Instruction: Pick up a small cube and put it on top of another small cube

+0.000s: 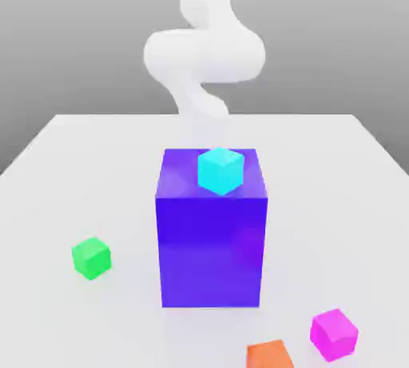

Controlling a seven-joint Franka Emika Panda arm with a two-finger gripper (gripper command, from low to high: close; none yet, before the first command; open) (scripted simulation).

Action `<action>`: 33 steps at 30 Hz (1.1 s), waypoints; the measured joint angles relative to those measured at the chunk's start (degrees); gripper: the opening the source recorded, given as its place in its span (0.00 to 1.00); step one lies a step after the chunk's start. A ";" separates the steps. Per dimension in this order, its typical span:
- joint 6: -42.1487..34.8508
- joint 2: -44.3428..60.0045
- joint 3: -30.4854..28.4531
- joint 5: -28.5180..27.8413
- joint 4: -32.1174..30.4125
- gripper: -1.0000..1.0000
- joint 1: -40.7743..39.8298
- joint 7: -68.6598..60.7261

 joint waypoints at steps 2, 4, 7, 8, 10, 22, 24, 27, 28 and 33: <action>1.65 4.41 0.88 0.08 -0.48 0.50 0.63 -0.02; 3.22 8.62 1.77 0.09 -0.94 0.50 1.25 0.02; 5.54 14.85 3.17 -0.03 -1.61 0.50 2.12 0.17; 6.32 16.92 3.65 -0.12 -1.84 0.50 2.41 0.26; 7.86 21.06 4.63 -0.37 -2.29 0.50 2.98 0.48; 17.06 46.12 8.89 -4.55 -4.97 0.50 8.28 3.71; 18.58 50.32 9.04 -5.48 -5.40 0.50 9.26 4.42; 21.12 56.62 9.12 -7.03 -5.84 0.50 10.88 5.59; 22.44 58.71 8.72 -7.69 -5.62 0.50 11.41 6.09; 28.38 66.66 6.15 -10.22 -4.10 0.00 13.66 8.00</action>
